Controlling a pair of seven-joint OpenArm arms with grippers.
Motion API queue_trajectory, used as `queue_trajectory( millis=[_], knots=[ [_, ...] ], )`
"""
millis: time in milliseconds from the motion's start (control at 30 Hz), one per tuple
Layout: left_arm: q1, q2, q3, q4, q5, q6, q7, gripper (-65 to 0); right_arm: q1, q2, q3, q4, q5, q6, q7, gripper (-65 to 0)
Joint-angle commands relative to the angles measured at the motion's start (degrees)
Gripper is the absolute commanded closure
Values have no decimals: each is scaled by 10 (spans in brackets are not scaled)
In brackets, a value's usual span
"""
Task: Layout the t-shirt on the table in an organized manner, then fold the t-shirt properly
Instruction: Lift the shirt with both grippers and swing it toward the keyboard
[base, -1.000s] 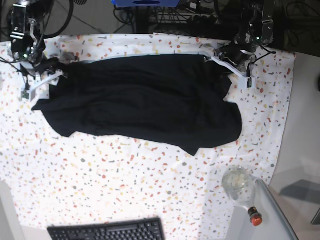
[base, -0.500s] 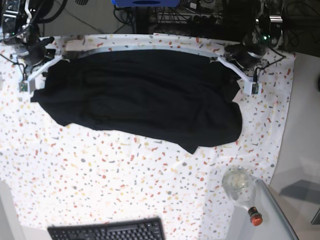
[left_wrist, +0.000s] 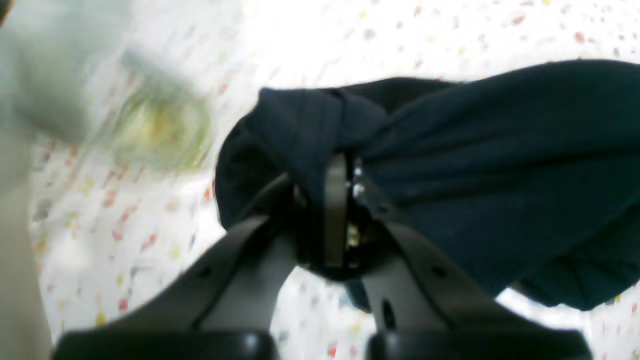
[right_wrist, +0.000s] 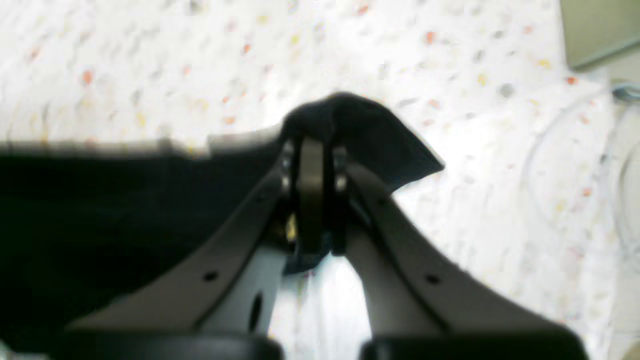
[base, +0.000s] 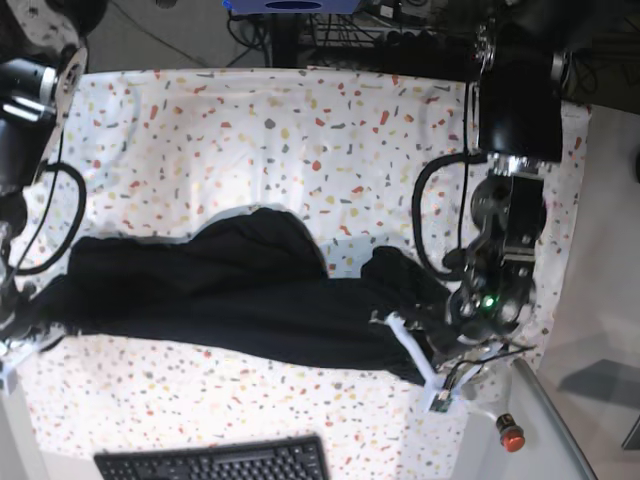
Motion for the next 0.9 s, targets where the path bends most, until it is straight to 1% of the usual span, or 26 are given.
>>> queue_trajectory(
  millis=[0,67,133,233,333,433,467,600,667,700,800,867],
  knots=[
    [-52,11,5,-19,8,3,-13,0,48,18,0,-8,-7,-4,34,0],
    [-107,34,12,-73,21,3,-23,0,93,28,-18,-40,-31,0,61,0],
    [-160,57,14,-124,33,3,-49,0,134,43,-55,-56,-49,11,81,0],
    [-224,87,14,-169,46,3,-71,0,178,64,-96,-56,-60,13,84,0],
    [-274,113,13,-179,40,3,-74,0,224,86,-111,-39,-69,14,84,0],
    [-300,123,8,-150,38,3,-74,0,244,105,-113,24,-72,14,83,0],
    [-301,123,7,-135,38,3,-74,0,245,112,-114,47,-72,14,79,0],
    [-278,123,7,-33,37,3,-73,0,245,139,-109,179,-69,14,13,0],
    [-245,121,6,29,37,3,-72,0,220,146,-102,250,-68,14,-27,0],
    [-223,116,6,58,39,3,-71,0,195,146,-84,294,-68,14,-51,0],
    [-142,95,6,122,38,3,-59,0,102,129,-40,406,-68,15,-98,0],
    [-76,76,6,160,38,3,-60,0,26,102,-13,455,-68,15,-109,0]
  ],
)
